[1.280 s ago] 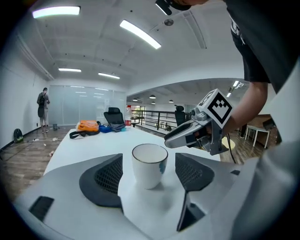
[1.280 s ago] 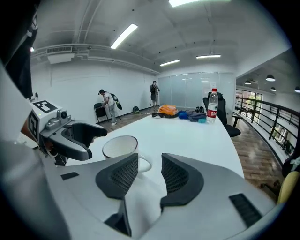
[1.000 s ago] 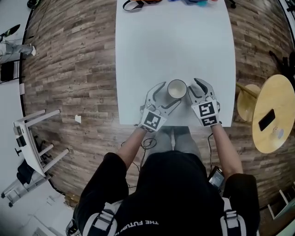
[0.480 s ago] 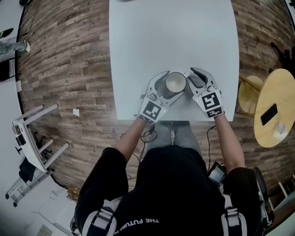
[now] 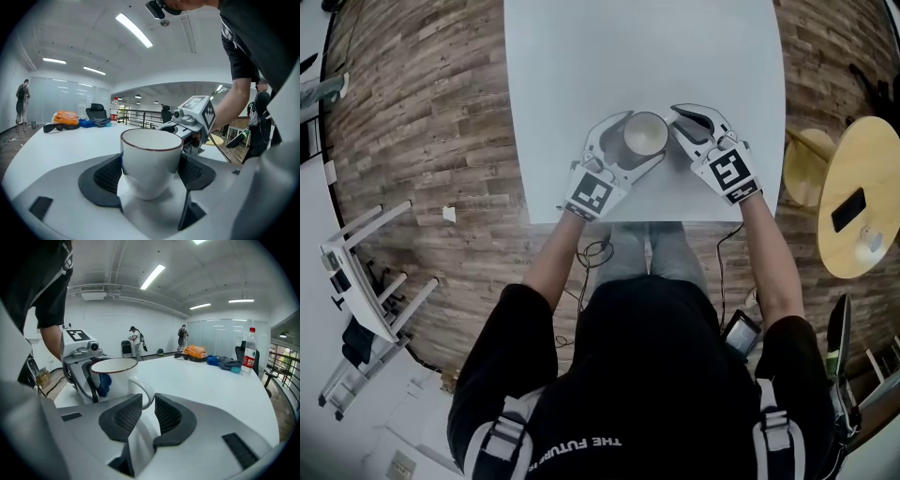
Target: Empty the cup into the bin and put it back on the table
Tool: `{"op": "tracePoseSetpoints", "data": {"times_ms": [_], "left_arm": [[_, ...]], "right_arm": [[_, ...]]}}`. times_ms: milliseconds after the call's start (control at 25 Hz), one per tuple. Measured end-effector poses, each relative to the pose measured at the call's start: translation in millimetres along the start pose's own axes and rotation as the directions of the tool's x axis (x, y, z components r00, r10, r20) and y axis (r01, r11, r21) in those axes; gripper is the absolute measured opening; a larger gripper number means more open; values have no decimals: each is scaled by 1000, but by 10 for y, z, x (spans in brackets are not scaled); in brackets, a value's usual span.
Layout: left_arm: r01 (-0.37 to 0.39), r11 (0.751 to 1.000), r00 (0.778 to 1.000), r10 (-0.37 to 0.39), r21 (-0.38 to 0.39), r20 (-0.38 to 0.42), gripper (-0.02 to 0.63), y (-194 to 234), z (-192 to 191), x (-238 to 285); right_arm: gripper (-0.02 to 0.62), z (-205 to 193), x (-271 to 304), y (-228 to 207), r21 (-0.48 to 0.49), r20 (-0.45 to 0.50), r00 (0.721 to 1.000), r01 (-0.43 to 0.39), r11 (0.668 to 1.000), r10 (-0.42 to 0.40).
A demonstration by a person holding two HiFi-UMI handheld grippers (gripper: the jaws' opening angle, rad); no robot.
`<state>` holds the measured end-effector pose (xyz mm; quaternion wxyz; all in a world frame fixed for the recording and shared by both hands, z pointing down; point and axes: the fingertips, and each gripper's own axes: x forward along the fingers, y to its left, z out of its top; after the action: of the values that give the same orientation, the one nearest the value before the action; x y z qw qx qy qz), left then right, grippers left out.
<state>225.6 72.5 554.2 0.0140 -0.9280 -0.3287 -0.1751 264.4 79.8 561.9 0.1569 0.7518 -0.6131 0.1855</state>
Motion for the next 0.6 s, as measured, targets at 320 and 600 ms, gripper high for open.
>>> {"op": "tracePoseSetpoints", "data": {"times_ms": [320, 600], "left_arm": [[20, 1000, 1000, -20, 2, -1, 371, 18, -8, -31], [13, 997, 994, -5, -76, 113, 371, 33, 572, -401]], "right_arm": [[59, 49, 6, -26, 141, 50, 995, 83, 987, -91], [44, 612, -171, 30, 287, 112, 985, 91, 953, -128]]}}
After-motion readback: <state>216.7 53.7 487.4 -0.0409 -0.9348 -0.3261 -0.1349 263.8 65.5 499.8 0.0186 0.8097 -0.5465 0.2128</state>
